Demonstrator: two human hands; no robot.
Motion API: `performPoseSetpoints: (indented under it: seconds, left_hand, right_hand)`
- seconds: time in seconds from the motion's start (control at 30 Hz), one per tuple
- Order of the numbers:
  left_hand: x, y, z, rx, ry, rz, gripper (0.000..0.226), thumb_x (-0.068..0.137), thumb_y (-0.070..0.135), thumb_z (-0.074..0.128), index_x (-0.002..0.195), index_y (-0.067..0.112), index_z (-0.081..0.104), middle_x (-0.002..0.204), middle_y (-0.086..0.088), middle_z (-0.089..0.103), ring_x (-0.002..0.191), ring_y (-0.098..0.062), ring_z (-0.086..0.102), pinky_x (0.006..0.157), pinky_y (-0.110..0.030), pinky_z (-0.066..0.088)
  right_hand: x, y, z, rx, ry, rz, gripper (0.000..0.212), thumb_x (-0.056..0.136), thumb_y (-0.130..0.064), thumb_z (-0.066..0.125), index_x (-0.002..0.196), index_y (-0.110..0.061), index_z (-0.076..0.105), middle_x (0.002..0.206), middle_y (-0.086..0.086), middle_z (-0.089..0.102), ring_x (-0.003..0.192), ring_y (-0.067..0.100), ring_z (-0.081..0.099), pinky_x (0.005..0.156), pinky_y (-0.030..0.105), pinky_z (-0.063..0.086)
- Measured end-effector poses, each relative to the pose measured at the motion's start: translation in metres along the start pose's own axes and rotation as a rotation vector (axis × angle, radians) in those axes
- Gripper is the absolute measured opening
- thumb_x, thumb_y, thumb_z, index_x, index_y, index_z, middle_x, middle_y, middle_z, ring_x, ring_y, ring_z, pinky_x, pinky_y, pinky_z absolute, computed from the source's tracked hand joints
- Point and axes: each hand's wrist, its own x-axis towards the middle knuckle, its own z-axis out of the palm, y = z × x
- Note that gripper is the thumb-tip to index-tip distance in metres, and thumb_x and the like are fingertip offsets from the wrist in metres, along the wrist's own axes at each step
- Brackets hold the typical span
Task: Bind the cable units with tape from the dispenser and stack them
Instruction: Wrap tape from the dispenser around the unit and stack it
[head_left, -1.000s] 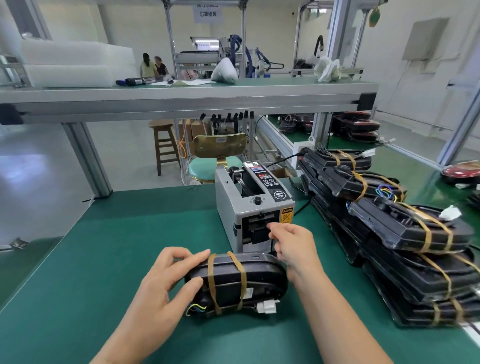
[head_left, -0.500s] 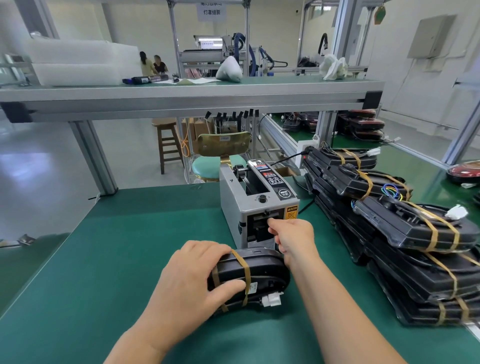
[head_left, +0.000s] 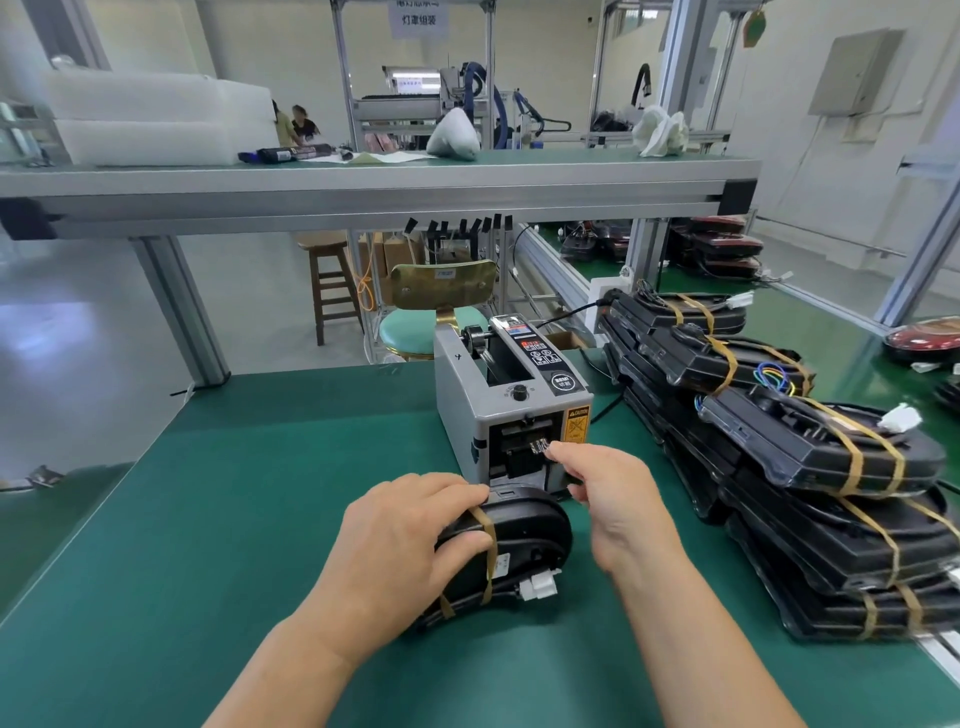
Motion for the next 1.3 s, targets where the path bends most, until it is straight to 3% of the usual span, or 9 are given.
performPoseSetpoints:
  seconds: [0.13,0.23,0.3,0.37,0.63,0.83,1.03,1.2,1.3]
  left_hand:
    - [-0.001,0.002,0.001,-0.006,0.033,0.009,0.026,0.077,0.04,0.069,0.101,0.03,0.073,0.1,0.02,0.07,0.081,-0.012,0.066,0.068,-0.035,0.057]
    - [-0.003,0.001,0.001,0.001,0.047,0.023,0.024,0.076,0.038,0.07,0.098,0.029,0.073,0.098,0.021,0.069,0.078,-0.013,0.065,0.065,-0.036,0.056]
    - [-0.003,0.002,0.001,-0.002,0.042,0.023,0.024,0.077,0.039,0.07,0.099,0.03,0.072,0.099,0.02,0.069,0.078,-0.013,0.065,0.065,-0.036,0.056]
    - [-0.003,0.002,0.001,-0.002,0.032,0.021,0.025,0.078,0.039,0.069,0.101,0.03,0.072,0.101,0.02,0.069,0.08,-0.013,0.065,0.067,-0.036,0.056]
    - [-0.005,0.003,0.001,-0.006,0.019,0.022,0.026,0.078,0.039,0.069,0.102,0.031,0.071,0.102,0.019,0.069,0.083,-0.015,0.065,0.068,-0.038,0.056]
    - [-0.005,0.003,0.001,-0.004,0.023,0.035,0.027,0.078,0.039,0.07,0.104,0.031,0.07,0.102,0.019,0.069,0.083,-0.015,0.065,0.069,-0.039,0.056]
    - [-0.005,0.005,-0.001,0.004,0.003,0.037,0.033,0.078,0.035,0.073,0.111,0.036,0.071,0.101,0.017,0.069,0.08,-0.016,0.065,0.066,-0.036,0.055]
    - [-0.003,0.007,-0.003,0.008,-0.036,0.047,0.03,0.083,0.036,0.065,0.112,0.036,0.071,0.102,0.014,0.067,0.082,-0.018,0.064,0.067,-0.039,0.054]
    - [-0.003,0.008,-0.004,0.008,-0.048,0.051,0.029,0.084,0.036,0.064,0.113,0.036,0.07,0.102,0.013,0.066,0.083,-0.018,0.063,0.069,-0.039,0.053]
  right_hand:
    - [-0.018,0.001,0.002,0.042,-0.06,-0.017,0.014,0.079,-0.001,0.072,0.068,0.005,0.067,0.085,0.006,0.067,0.051,-0.004,0.057,0.045,0.006,0.042]
    - [-0.027,0.006,0.007,0.085,-0.056,-0.003,0.026,0.079,0.001,0.073,0.056,-0.012,0.074,0.109,0.008,0.066,0.066,0.001,0.067,0.05,0.013,0.048]
    - [-0.033,0.011,0.011,0.063,-0.068,-0.007,0.029,0.08,-0.003,0.072,0.057,-0.02,0.076,0.115,0.011,0.066,0.086,0.016,0.069,0.065,0.028,0.056]
    - [-0.037,0.015,0.013,0.047,-0.078,-0.006,0.024,0.081,-0.004,0.07,0.06,-0.014,0.075,0.115,0.016,0.066,0.095,0.028,0.067,0.078,0.039,0.057]
    - [-0.048,0.015,0.017,0.014,-0.063,-0.047,0.029,0.079,-0.001,0.071,0.051,-0.008,0.069,0.108,0.002,0.062,0.092,0.021,0.065,0.064,0.027,0.053]
    - [-0.049,0.017,0.018,-0.015,-0.036,-0.051,0.025,0.08,-0.002,0.071,0.055,-0.002,0.069,0.113,0.004,0.062,0.104,0.025,0.064,0.088,0.045,0.053]
    - [-0.05,0.019,0.017,-0.086,-0.021,-0.097,0.026,0.081,-0.006,0.071,0.057,0.002,0.065,0.11,0.001,0.063,0.101,0.018,0.063,0.073,0.03,0.051]
    - [-0.05,0.021,0.017,-0.106,-0.031,-0.119,0.033,0.083,-0.008,0.071,0.05,-0.015,0.069,0.109,-0.005,0.062,0.09,0.008,0.063,0.058,0.016,0.047]
    - [-0.048,0.025,0.013,-0.15,-0.027,-0.166,0.026,0.083,-0.01,0.071,0.058,-0.017,0.071,0.107,-0.007,0.063,0.097,0.007,0.062,0.075,0.025,0.047]
